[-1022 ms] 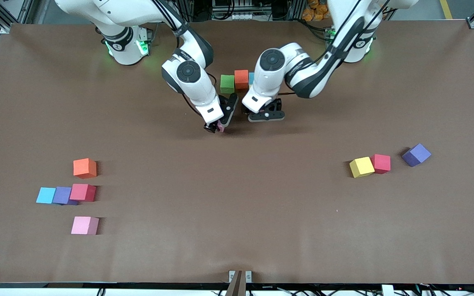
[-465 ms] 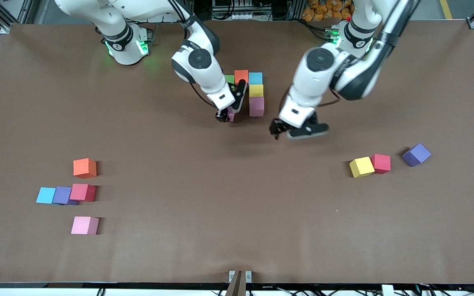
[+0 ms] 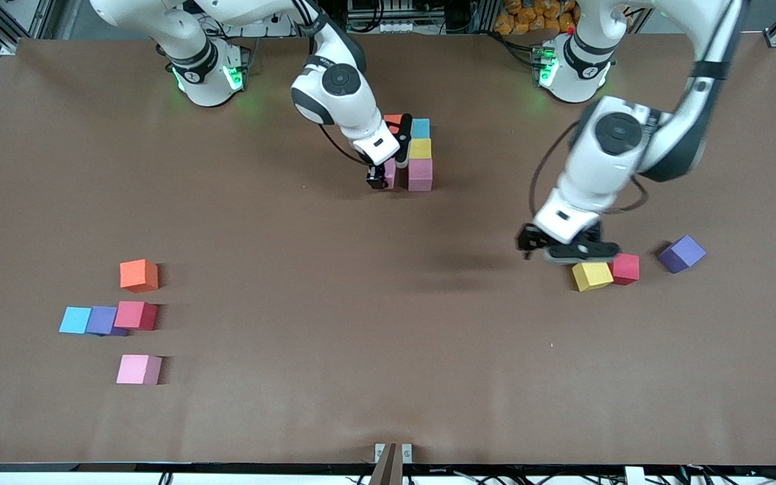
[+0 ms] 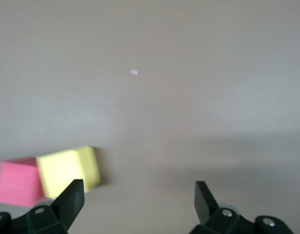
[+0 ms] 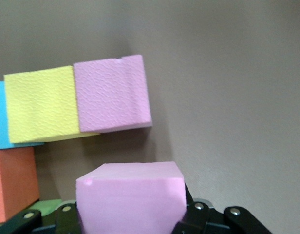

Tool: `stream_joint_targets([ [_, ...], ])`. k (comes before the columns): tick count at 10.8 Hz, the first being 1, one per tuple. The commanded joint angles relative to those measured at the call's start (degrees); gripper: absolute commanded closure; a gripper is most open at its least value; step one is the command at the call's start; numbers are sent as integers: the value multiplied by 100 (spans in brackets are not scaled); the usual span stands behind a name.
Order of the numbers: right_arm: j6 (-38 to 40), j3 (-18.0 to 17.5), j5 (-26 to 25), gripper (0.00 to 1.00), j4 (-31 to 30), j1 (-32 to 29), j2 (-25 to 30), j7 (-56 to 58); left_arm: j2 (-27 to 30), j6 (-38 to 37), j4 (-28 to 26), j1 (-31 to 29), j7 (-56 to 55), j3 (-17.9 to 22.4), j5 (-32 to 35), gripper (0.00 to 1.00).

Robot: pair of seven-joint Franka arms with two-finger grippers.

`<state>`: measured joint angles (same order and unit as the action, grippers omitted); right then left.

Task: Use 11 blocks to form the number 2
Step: 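Grasp the yellow cube with the left gripper while the right gripper withdraws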

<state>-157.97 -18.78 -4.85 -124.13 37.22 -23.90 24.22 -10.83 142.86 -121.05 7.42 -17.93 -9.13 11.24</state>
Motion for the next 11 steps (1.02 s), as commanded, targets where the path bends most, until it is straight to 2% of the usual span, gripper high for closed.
stream_joint_targets([
  [1,-382,199,-95,81,38,294,-272,4,-15,-30,72,32,1802,551,-77,0],
  [4,-419,498,-77,81,178,715,-448,-23,-155,-39,46,32,4377,921,-148,0],
  [6,-427,551,-77,81,319,795,-606,-111,-445,-30,64,32,6004,1159,-157,0],
  [8,-489,665,-86,81,381,909,-695,-111,-665,-30,81,32,7053,1264,-157,0],
  [11,-594,745,-86,81,399,989,-774,-120,-798,-30,73,41,8004,1274,-384,0],
])
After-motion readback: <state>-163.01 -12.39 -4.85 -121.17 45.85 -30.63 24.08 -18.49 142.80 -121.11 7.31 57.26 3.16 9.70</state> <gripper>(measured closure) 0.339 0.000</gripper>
